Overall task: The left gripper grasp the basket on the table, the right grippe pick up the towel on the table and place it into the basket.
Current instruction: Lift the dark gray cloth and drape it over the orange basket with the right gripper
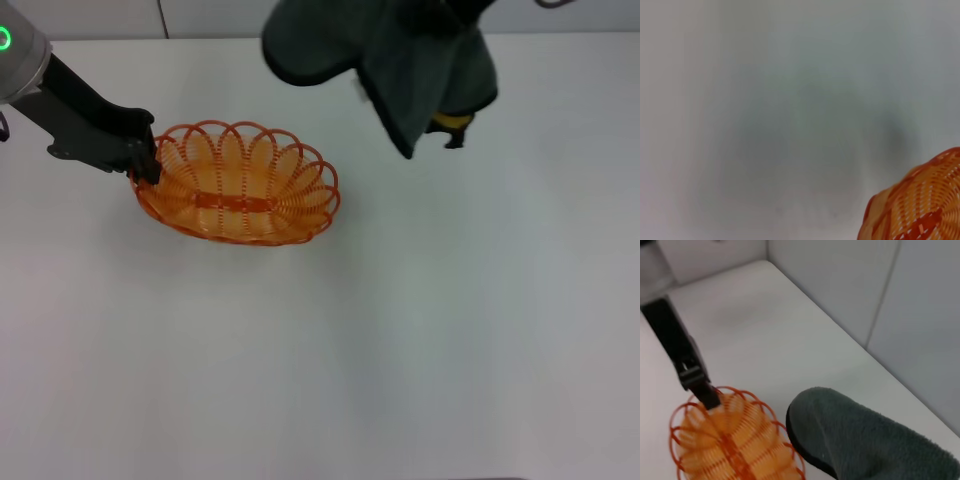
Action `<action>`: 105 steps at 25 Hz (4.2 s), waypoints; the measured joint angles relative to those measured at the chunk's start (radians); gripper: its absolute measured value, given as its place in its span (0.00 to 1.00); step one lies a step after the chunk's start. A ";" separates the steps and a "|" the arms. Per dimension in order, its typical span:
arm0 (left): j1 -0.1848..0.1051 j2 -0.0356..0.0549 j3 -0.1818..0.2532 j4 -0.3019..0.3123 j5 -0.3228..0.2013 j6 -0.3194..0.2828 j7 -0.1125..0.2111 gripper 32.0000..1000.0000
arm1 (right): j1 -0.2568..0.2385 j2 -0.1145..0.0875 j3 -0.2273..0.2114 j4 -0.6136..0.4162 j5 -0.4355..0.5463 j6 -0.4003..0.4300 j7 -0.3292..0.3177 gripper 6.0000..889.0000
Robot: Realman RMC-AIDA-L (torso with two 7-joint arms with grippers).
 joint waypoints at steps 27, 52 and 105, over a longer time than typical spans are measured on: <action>-0.058 0.0009 0.000 -0.001 -0.016 -0.006 -0.001 0.04 | 0.198 0.002 -0.118 0.718 0.256 -0.336 -0.199 0.14; -0.058 0.0037 0.000 -0.001 -0.040 -0.004 0.000 0.04 | 0.237 0.007 -0.194 0.848 0.261 -0.441 -0.243 0.15; -0.035 0.0072 0.000 -0.003 -0.040 0.000 0.007 0.04 | 0.182 0.004 -0.199 0.642 0.243 -0.345 -0.099 0.97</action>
